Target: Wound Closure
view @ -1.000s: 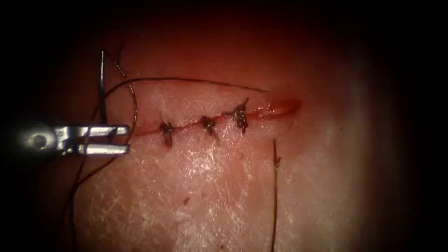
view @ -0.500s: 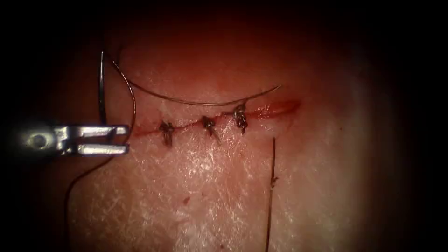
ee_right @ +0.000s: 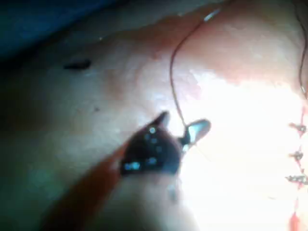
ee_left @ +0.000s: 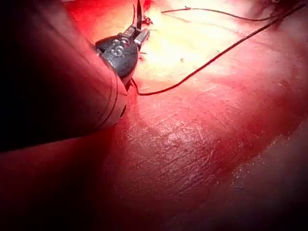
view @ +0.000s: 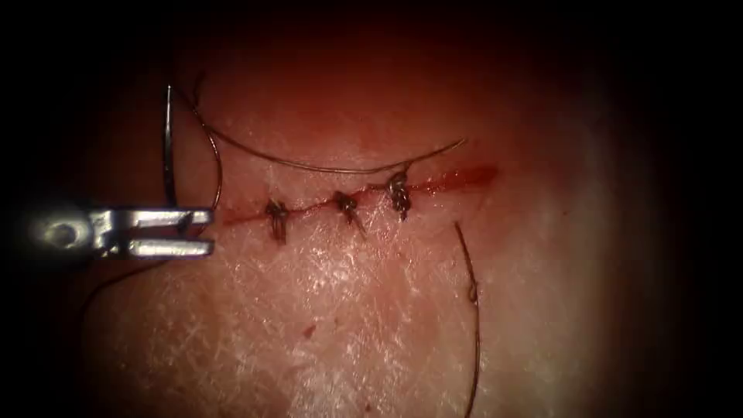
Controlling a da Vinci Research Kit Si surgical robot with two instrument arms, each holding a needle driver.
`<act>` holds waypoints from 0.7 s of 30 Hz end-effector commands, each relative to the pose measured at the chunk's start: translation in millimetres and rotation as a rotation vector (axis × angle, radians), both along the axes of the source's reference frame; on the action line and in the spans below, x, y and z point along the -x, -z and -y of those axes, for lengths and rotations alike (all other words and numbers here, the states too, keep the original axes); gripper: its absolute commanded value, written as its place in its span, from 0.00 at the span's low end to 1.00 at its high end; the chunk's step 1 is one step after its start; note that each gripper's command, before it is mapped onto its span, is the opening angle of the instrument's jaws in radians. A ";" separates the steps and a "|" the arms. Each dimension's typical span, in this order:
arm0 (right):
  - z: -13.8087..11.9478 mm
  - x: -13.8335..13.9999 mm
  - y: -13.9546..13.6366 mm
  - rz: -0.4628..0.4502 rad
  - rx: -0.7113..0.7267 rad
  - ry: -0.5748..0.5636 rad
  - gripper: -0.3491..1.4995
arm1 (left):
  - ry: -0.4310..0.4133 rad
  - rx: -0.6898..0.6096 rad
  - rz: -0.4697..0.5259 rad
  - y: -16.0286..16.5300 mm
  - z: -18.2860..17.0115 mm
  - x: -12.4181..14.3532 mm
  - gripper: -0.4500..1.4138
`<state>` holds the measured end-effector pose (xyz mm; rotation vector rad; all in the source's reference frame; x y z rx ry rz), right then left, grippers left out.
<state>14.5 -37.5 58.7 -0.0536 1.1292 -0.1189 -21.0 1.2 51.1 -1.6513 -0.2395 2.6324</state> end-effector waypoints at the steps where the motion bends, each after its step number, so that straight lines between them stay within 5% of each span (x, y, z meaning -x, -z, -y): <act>1: 0.5 0.4 -1.1 0.005 -0.007 -0.005 0.99 | -0.002 -0.001 0.002 -0.8 0.2 0.5 0.00; 6: -2.0 3.0 -2.6 -0.020 -0.044 -0.101 0.95 | -0.007 -0.002 -0.002 -0.9 0.2 0.4 0.00; 11: -6.1 3.1 -5.1 0.091 0.212 -0.102 0.94 | -0.005 -0.004 -0.007 -1.2 0.3 0.4 0.00; 21: -7.2 0.2 -9.1 0.110 0.380 -0.090 0.99 | -0.008 -0.005 -0.009 -1.2 0.3 0.4 0.00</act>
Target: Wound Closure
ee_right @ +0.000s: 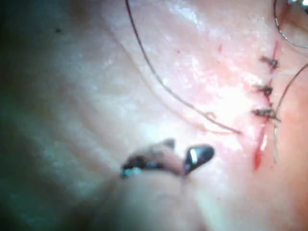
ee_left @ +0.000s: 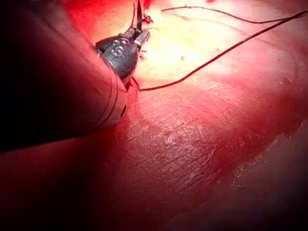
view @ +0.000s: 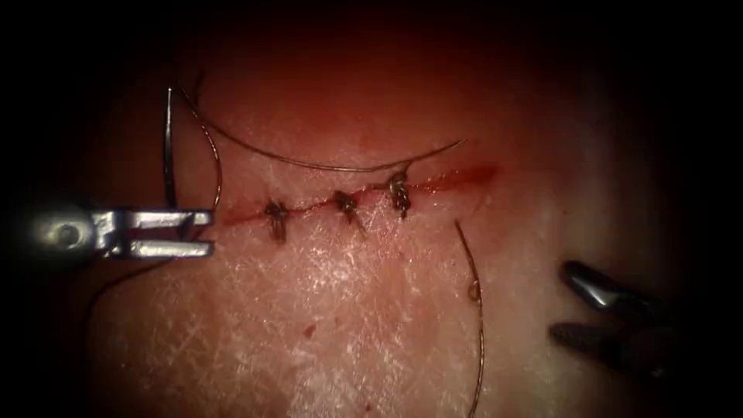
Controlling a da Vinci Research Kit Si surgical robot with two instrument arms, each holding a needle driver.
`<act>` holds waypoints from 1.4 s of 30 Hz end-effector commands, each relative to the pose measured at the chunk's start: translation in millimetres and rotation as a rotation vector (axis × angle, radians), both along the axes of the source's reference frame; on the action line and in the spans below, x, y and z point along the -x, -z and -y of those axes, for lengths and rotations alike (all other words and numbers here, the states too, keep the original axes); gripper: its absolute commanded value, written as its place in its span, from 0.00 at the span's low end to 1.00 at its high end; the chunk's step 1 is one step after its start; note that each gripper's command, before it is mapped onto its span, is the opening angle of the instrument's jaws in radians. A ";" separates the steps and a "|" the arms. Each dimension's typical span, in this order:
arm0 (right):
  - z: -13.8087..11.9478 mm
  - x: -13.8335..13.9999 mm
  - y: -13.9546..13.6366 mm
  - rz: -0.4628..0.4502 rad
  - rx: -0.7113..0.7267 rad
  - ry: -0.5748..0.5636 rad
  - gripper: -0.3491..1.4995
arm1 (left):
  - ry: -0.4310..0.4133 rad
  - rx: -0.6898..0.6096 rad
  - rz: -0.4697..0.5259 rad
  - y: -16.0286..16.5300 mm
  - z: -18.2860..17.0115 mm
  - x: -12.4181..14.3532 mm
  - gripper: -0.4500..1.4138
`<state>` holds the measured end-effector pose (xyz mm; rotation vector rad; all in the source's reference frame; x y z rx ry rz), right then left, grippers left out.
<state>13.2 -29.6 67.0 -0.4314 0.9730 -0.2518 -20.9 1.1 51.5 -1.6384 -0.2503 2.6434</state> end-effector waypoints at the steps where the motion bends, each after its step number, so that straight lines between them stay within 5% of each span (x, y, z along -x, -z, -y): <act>1: 0.9 -1.5 -1.1 -0.009 0.005 0.008 0.99 | 0.000 -0.001 0.002 -0.7 0.2 0.5 0.00; 15: 1.6 -8.0 -4.2 -0.047 0.083 0.059 0.98 | 0.000 -0.001 0.002 -0.7 0.2 0.5 0.00; 23: 1.1 -7.3 -4.6 -0.035 0.072 0.079 0.94 | 0.003 -0.006 0.001 -0.7 0.2 0.5 0.00; 24: 1.3 -7.3 -4.5 -0.034 0.071 0.082 0.86 | 0.003 -0.006 0.001 -0.7 0.3 0.5 0.00; 25: 1.6 -7.2 -4.4 -0.017 0.055 0.112 0.56 | 0.003 -0.006 0.001 -0.7 0.3 0.5 0.00; 26: 1.6 -7.2 -4.4 -0.017 0.055 0.112 0.56 | 0.003 -0.006 0.001 -0.7 0.3 0.5 0.00; 27: 1.6 -7.1 -4.1 0.033 0.026 0.143 0.01 | 0.002 -0.006 0.001 -0.7 0.3 0.5 0.00; 34: 2.2 -5.4 -2.8 -0.005 -0.081 0.078 0.00 | 0.003 -0.012 -0.002 -0.7 0.3 0.4 0.00; 42: 6.8 -6.4 1.1 -0.010 -0.126 0.113 0.00 | 0.005 -0.017 -0.002 -0.7 0.3 0.4 0.00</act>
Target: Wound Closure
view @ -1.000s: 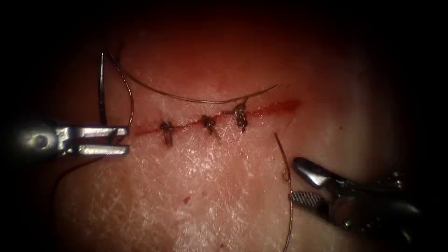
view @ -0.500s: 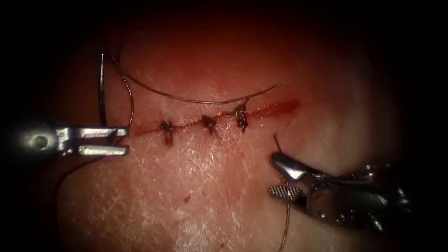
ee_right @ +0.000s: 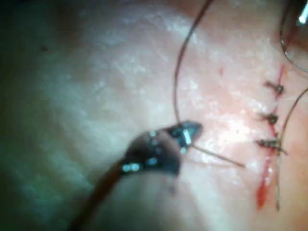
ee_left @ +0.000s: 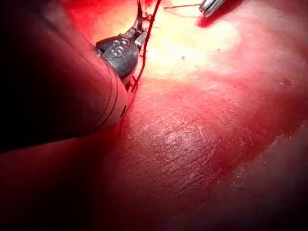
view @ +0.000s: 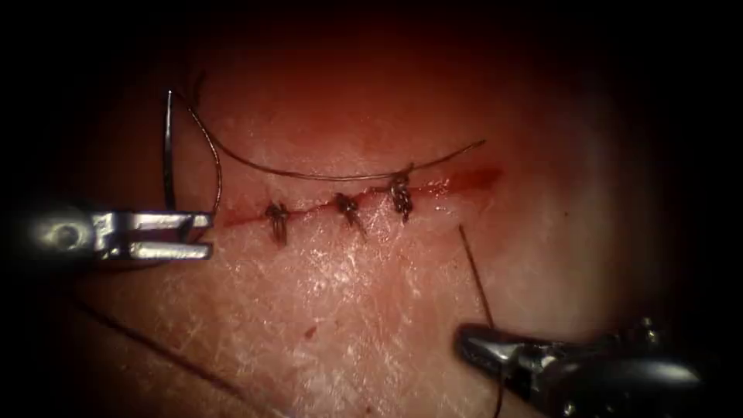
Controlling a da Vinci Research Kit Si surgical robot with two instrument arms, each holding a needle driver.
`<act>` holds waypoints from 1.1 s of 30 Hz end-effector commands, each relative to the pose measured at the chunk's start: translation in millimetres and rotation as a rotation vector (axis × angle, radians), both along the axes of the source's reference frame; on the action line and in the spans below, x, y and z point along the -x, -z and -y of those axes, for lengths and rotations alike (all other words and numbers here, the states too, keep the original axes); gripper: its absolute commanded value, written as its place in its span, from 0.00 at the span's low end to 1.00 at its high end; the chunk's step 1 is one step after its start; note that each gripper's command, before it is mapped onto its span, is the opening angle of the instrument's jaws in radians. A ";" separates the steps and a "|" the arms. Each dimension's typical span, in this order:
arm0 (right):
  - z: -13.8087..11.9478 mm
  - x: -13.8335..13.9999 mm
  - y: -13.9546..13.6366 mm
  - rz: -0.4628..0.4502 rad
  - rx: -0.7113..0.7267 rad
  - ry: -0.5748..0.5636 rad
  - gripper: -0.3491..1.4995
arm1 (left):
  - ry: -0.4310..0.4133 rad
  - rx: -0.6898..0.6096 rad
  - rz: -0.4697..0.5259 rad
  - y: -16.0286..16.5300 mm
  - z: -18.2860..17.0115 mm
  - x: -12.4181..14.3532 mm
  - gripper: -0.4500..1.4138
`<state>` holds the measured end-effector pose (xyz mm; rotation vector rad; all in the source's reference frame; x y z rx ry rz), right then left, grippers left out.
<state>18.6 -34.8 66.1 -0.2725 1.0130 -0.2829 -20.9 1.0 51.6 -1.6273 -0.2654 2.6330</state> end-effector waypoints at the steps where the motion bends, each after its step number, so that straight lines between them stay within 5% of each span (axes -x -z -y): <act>1: 2.1 -1.3 0.7 -0.003 -0.006 0.016 0.00 | -0.001 -0.001 0.001 -0.7 0.2 0.5 0.00; 33: 2.9 -2.4 1.4 -0.001 -0.025 0.055 0.00 | -0.001 0.000 -0.002 -0.8 0.4 0.6 0.00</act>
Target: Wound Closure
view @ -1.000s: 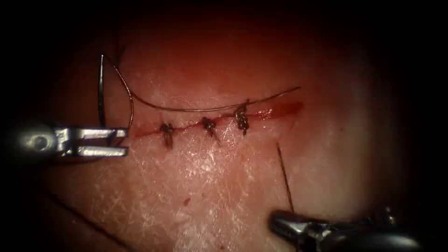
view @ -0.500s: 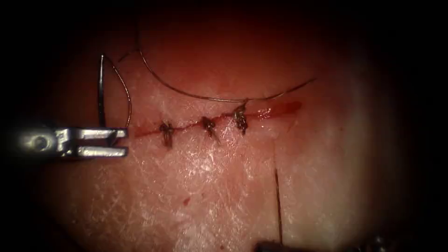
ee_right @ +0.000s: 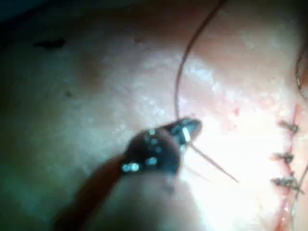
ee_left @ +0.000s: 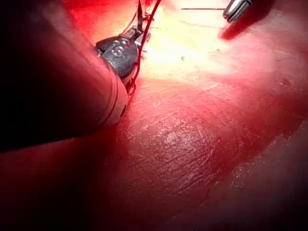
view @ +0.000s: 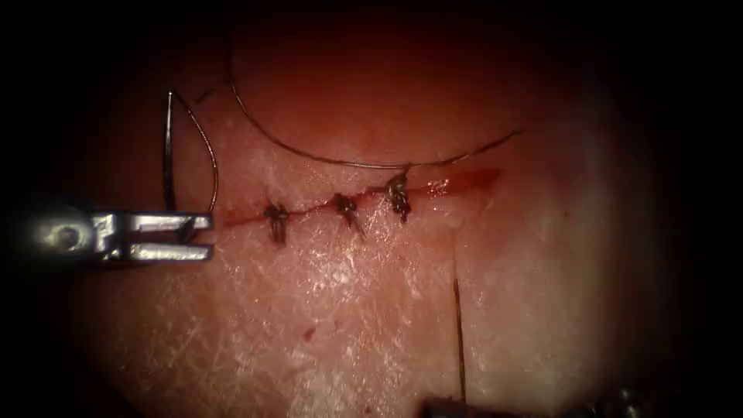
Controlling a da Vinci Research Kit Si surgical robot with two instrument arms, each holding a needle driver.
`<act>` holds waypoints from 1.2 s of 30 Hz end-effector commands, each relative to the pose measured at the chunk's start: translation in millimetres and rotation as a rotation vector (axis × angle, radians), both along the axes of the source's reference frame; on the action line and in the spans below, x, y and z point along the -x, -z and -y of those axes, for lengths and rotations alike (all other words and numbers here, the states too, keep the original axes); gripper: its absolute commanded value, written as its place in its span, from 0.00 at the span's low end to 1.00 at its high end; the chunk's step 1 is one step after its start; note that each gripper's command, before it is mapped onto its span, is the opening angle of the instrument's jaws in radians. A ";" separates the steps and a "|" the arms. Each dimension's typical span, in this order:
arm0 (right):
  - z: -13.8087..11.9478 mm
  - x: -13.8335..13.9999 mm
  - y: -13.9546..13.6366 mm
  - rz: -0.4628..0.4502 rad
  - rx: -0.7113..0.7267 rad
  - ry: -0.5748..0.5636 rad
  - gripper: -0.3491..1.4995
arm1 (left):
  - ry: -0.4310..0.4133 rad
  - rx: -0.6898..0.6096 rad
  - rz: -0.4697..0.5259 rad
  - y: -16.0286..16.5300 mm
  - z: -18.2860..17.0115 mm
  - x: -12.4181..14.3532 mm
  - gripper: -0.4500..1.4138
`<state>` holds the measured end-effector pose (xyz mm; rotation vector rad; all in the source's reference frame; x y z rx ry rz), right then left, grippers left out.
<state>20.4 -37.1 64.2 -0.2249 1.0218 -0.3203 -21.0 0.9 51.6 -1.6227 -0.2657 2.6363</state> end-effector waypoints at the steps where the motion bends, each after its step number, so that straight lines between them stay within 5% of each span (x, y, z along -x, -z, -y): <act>1: 0.5 -0.6 -0.5 -0.006 -0.002 0.000 0.00 | 0.000 0.000 0.001 -0.8 0.3 0.6 0.00; 10: -0.2 -0.4 -1.0 -0.049 0.025 -0.054 0.02 | 0.001 0.001 0.000 -0.9 0.3 0.6 0.00; 14: -0.8 -0.4 -1.7 -0.095 0.054 -0.112 0.78 | -0.003 0.002 -0.004 -1.2 0.5 0.9 0.00; 16: -1.0 -0.1 -1.8 -0.105 0.061 -0.126 0.85 | -0.004 0.002 -0.004 -1.3 0.5 0.9 0.00; 36: -1.9 4.4 -1.9 -0.136 -0.080 -0.170 0.93 | -0.004 0.002 -0.003 -1.3 0.6 1.0 0.00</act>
